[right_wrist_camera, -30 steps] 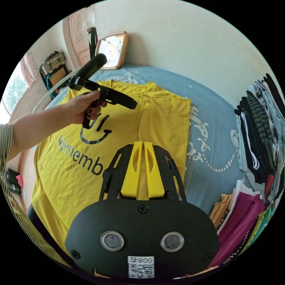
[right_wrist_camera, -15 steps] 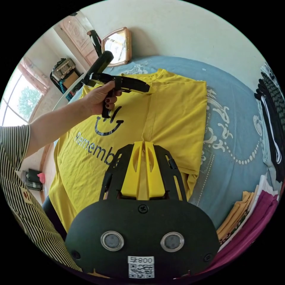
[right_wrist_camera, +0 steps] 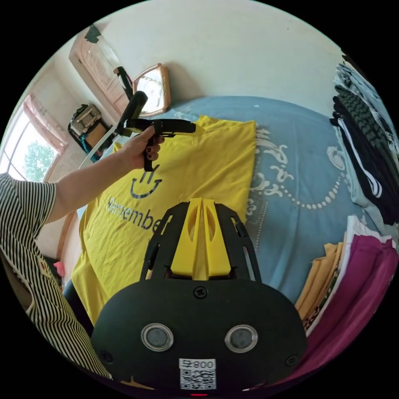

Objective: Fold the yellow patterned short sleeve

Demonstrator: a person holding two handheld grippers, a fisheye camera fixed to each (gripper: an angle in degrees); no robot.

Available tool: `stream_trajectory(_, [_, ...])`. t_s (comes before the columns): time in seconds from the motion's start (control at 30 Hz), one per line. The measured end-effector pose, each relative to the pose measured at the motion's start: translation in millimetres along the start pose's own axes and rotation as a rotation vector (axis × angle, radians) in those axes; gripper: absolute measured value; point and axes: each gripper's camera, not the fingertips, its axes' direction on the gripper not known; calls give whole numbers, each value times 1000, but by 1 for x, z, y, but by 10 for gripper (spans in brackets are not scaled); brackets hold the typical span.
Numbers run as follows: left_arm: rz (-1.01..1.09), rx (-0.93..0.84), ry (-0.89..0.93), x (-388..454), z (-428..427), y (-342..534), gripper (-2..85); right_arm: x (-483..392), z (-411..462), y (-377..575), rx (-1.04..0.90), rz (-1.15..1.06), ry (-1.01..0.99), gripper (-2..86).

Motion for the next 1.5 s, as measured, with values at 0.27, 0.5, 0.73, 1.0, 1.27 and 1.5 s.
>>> stream_trajectory(0.27, [34, -82, -70, 21, 58, -59, 22, 24, 21, 6, -60, 59, 76, 1])
stream_trajectory(0.5, [78, -161, -131, 33, 77, -71, 5, 37, 25, 8, -40, 115, 23, 1])
stream_trajectory(0.73, [113, -116, -114, 48, 41, -50, 3, 26, 20, 7, -12, 107, 54, 1])
stream_trajectory(1.0, [117, -65, -4, 66, -41, 47, 3, 6, 28, 3, -24, 86, 105, 2])
stream_trajectory(1.27, [110, -275, -4, 97, -41, 148, 3, -32, 70, -16, -85, 11, 109, 2])
stream_trajectory(1.5, [-30, -25, 36, 104, -137, 193, 4, -69, 78, -29, -95, -26, 144, 3])
